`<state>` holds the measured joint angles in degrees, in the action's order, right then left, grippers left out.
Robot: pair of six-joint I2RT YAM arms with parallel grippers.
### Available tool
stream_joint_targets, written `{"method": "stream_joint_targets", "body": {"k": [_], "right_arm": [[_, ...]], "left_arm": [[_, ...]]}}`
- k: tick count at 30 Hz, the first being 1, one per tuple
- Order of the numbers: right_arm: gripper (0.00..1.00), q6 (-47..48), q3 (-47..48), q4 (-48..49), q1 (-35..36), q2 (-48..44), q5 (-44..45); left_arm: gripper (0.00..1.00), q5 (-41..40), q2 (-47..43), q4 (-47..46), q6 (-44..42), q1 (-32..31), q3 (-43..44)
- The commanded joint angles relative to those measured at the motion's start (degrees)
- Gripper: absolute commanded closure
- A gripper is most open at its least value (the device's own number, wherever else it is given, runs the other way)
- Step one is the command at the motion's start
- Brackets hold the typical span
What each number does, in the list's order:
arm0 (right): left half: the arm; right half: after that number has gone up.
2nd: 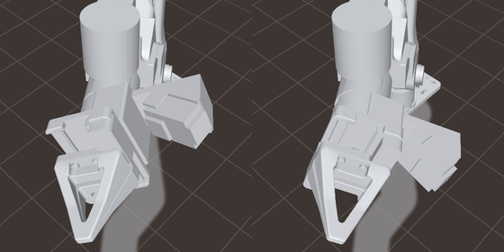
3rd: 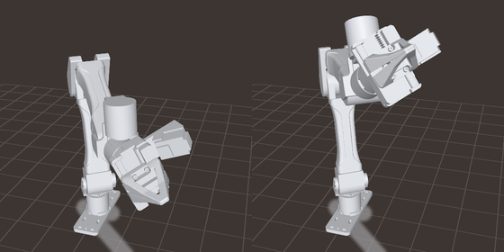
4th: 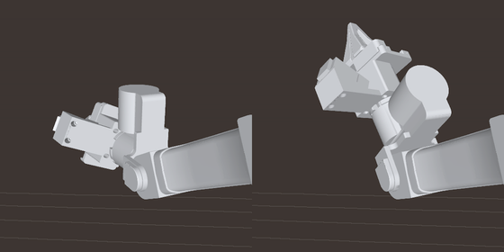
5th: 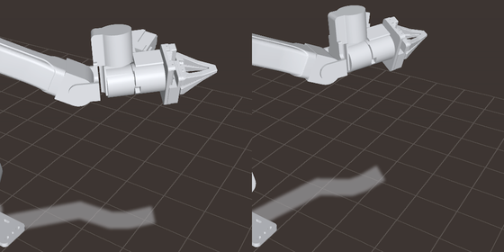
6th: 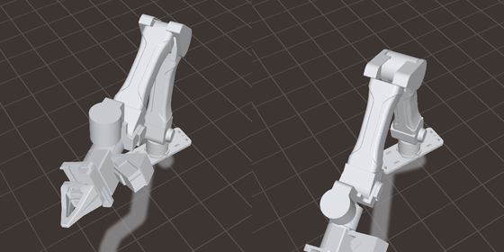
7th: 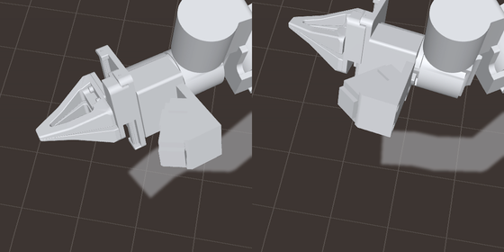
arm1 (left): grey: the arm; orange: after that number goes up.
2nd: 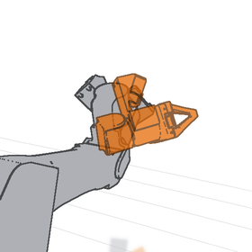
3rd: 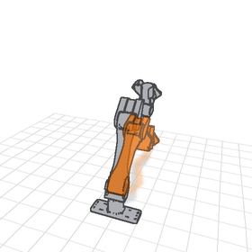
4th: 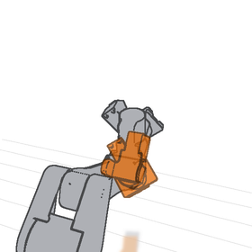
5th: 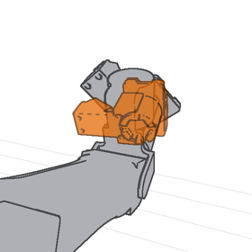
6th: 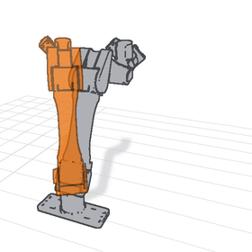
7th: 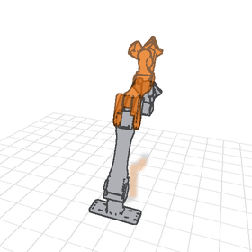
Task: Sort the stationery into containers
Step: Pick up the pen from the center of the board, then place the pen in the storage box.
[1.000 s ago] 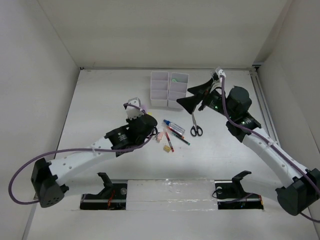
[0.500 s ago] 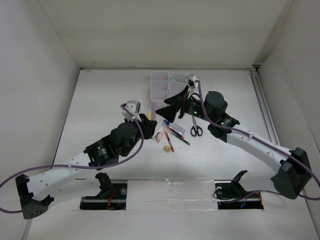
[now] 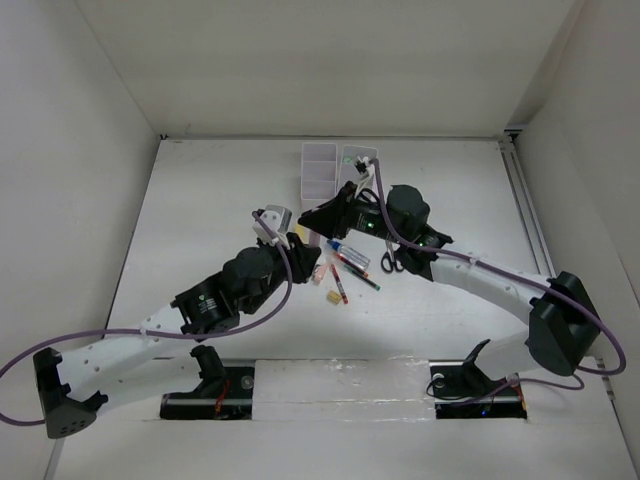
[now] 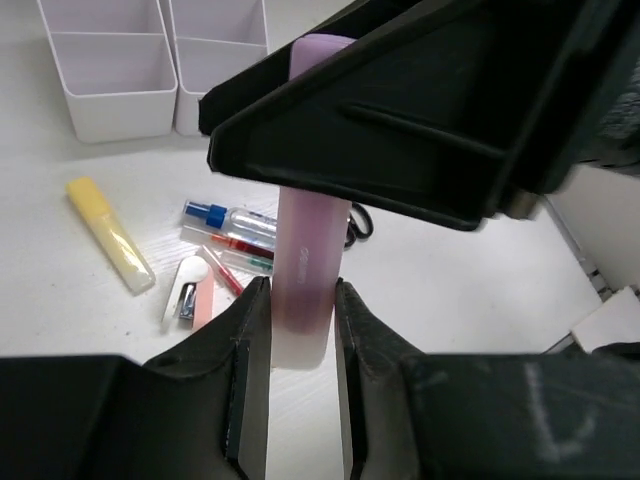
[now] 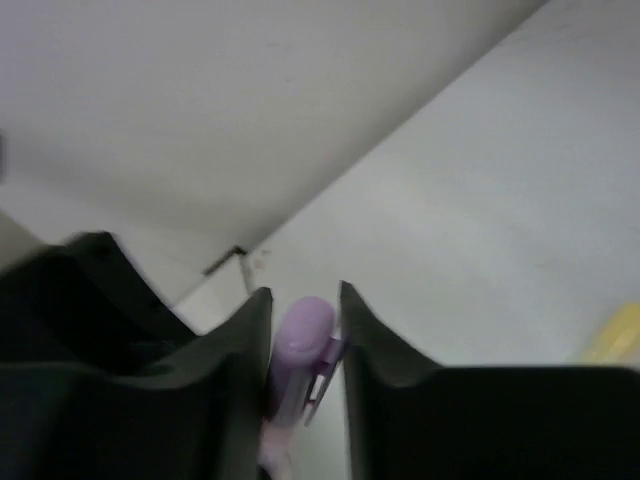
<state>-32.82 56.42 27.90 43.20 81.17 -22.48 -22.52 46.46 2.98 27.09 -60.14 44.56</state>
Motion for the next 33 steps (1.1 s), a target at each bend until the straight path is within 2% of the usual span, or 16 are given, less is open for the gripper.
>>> {"method": "stream_joint_targets", "body": {"k": [1,2,3,5,6,7,12,17,18,22,27,33], "right_arm": [[0.79,-0.14,2.29,4.79,0.39,-0.22,-0.01],[1.0,-0.14,3.07,4.27,0.92,-0.22,-0.02],[1.0,-0.14,4.04,3.66,0.92,0.48,-0.02],[1.0,0.73,4.92,2.43,0.92,0.48,0.76],[1.0,2.39,5.53,2.42,0.22,1.01,1.29],[1.0,3.54,5.54,2.42,-0.39,1.01,1.91],[1.0,12.85,13.26,1.81,-9.51,6.97,3.5],[1.0,20.23,27.75,1.81,-17.87,20.68,-1.41],[1.0,20.86,29.86,2.33,-19.19,22.7,-4.91],[1.0,22.1,40.41,3.39,-25.16,32.98,-13.43],[1.0,22.1,53.85,1.98,-29.57,44.23,-19.0],[1.0,22.1,58.36,-0.39,-31.86,48.9,-21.03]], "left_arm": [[1.0,-0.59,-1.28,-3.86,-0.9,-0.07,-0.08],[1.0,-0.59,-1.28,-3.34,-0.9,-0.07,-0.08],[1.0,-0.59,-1.28,-3.34,-0.9,-0.07,-0.08],[0.58,-1.12,-1.28,-2.11,-0.9,-0.07,-0.08],[0.2,-1.82,-1.28,-1.5,-0.2,-0.07,-0.08],[0.0,-3.04,-1.28,-1.49,-0.2,-0.07,-0.08],[0.0,-7.61,-1.28,5.78,4.71,-0.07,0.44],[0.0,-14.29,-1.8,14.59,11.93,-0.07,1.85],[0.0,-14.3,-2.33,15.2,12.63,-0.07,1.85],[0.0,-12.99,-4.96,14.24,12.63,-0.07,0.19],[0.0,-12.37,-7.34,11.43,11.14,-0.07,-1.14],[0.0,-11.75,-5.59,10.9,10.61,-0.07,-1.75]]}}
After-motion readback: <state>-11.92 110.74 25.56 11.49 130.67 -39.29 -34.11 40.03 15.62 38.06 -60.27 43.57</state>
